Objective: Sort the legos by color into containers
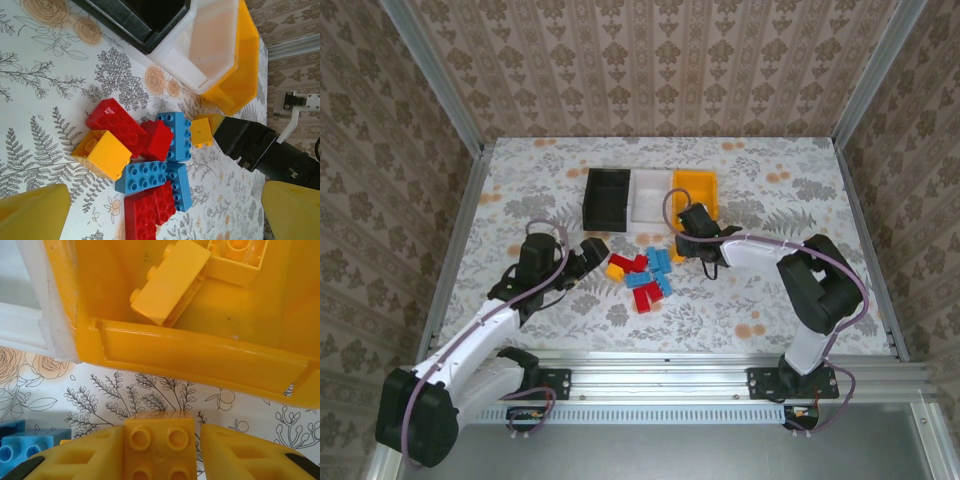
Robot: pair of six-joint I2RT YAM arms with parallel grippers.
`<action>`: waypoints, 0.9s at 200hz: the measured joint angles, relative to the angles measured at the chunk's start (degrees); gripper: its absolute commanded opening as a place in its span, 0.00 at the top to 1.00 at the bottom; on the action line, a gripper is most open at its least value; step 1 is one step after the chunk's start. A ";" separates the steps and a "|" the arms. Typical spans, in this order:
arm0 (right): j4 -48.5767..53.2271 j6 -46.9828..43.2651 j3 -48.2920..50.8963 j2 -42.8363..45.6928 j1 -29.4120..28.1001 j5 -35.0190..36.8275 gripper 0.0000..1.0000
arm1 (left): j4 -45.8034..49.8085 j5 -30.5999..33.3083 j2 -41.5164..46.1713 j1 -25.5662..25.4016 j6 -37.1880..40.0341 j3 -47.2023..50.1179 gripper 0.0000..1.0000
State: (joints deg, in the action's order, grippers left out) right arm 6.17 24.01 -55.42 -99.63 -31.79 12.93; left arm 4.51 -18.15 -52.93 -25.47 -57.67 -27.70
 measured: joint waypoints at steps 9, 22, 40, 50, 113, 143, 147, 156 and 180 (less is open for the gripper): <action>-0.15 -0.04 0.79 0.35 0.04 0.13 0.54 | -0.09 -0.02 -0.17 0.00 0.00 0.00 0.00; -0.20 -0.11 2.64 0.59 0.15 0.57 0.52 | -0.24 -0.02 -0.57 0.00 0.00 0.00 0.00; 0.09 -0.33 6.14 1.22 0.26 1.40 0.53 | -0.24 0.00 -1.01 0.00 0.00 0.00 0.00; -0.66 -0.61 7.45 2.19 0.35 1.86 0.54 | -0.22 0.00 -1.07 0.00 0.00 0.00 0.00; -1.05 -3.26 6.58 3.52 1.29 1.44 0.42 | -0.83 -0.04 -2.49 0.00 -0.02 0.00 0.00; -1.70 -4.66 4.79 1.11 1.66 0.50 0.46 | -0.46 0.02 -2.19 0.00 0.00 0.00 0.00; -1.75 -4.72 4.61 0.85 1.66 0.35 0.48 | -0.37 0.02 -2.08 0.00 0.00 0.00 0.00; -1.73 -5.27 4.26 0.31 1.81 0.17 0.50 | -0.15 0.04 -1.62 0.00 0.00 0.00 0.00; -1.70 -6.54 3.43 -0.50 2.03 0.15 0.57 | -0.20 0.26 -0.79 0.02 0.02 0.00 0.00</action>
State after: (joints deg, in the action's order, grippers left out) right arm 4.47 17.47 -51.99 -100.14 -29.76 13.08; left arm 4.32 -17.89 -53.71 -25.45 -57.65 -27.70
